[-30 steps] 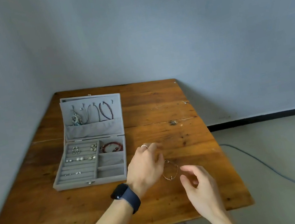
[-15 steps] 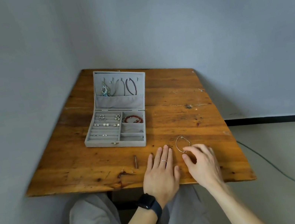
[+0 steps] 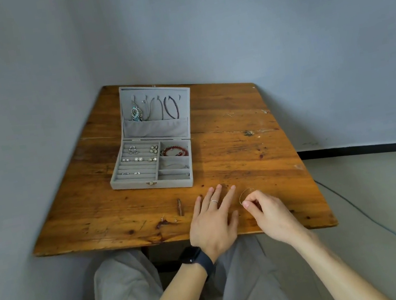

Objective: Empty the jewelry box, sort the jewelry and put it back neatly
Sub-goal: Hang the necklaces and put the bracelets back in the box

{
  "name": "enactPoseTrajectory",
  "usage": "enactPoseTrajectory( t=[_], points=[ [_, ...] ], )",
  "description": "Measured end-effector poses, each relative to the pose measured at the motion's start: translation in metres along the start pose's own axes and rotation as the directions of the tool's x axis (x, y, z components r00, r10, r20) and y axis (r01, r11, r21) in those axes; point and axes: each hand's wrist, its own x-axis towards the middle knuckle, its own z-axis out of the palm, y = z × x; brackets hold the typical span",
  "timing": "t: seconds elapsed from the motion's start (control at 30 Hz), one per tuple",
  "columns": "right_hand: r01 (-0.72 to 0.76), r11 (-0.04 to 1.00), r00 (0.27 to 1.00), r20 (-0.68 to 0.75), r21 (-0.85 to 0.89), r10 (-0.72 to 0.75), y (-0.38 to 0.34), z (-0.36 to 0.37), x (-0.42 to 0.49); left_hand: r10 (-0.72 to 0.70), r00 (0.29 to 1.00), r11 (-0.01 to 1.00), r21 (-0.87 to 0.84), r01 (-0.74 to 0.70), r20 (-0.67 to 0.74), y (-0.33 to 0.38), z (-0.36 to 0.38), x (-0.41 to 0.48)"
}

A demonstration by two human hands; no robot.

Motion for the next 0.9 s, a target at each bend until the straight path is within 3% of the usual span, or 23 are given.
enactPoseTrajectory(
  t=[0.1,0.2,0.27,0.37,0.47,0.57,0.73,0.9],
  points=[
    [-0.090,0.958,0.996,0.028,0.272,0.086,-0.003,-0.007,-0.006,0.012,1.000,0.989,-0.148,-0.008,0.023,-0.004,-0.008,0.002],
    [-0.085,0.861,0.996,0.012,0.502,0.091,-0.006,-0.014,-0.014,-0.019,1.000,0.943,-0.332,0.022,0.013,-0.004,-0.018,0.006],
    [-0.069,0.835,0.998,0.033,0.545,0.061,-0.008,-0.020,-0.017,-0.055,0.998,0.868,-0.492,0.066,0.036,-0.004,-0.027,0.011],
    [-0.037,0.903,0.999,-0.003,0.429,0.042,-0.008,-0.031,-0.016,-0.068,0.987,0.770,-0.621,0.145,0.145,0.002,-0.041,0.023],
    [0.057,0.992,0.984,-0.176,0.115,-0.037,-0.009,-0.045,-0.008,-0.004,0.985,0.850,-0.518,0.093,0.170,0.010,-0.050,0.042],
    [0.098,0.991,0.962,-0.247,-0.095,-0.118,-0.007,-0.063,0.007,0.043,0.984,0.900,-0.435,0.037,0.173,0.015,-0.053,0.070],
    [0.095,0.984,0.932,-0.334,-0.148,-0.141,0.001,-0.094,0.058,0.144,0.983,0.951,-0.290,-0.105,0.118,0.031,-0.056,0.134],
    [0.030,0.987,0.909,-0.406,-0.156,-0.092,0.024,-0.126,0.127,0.221,0.975,0.975,-0.011,-0.221,-0.028,0.044,-0.039,0.209]
  ],
)
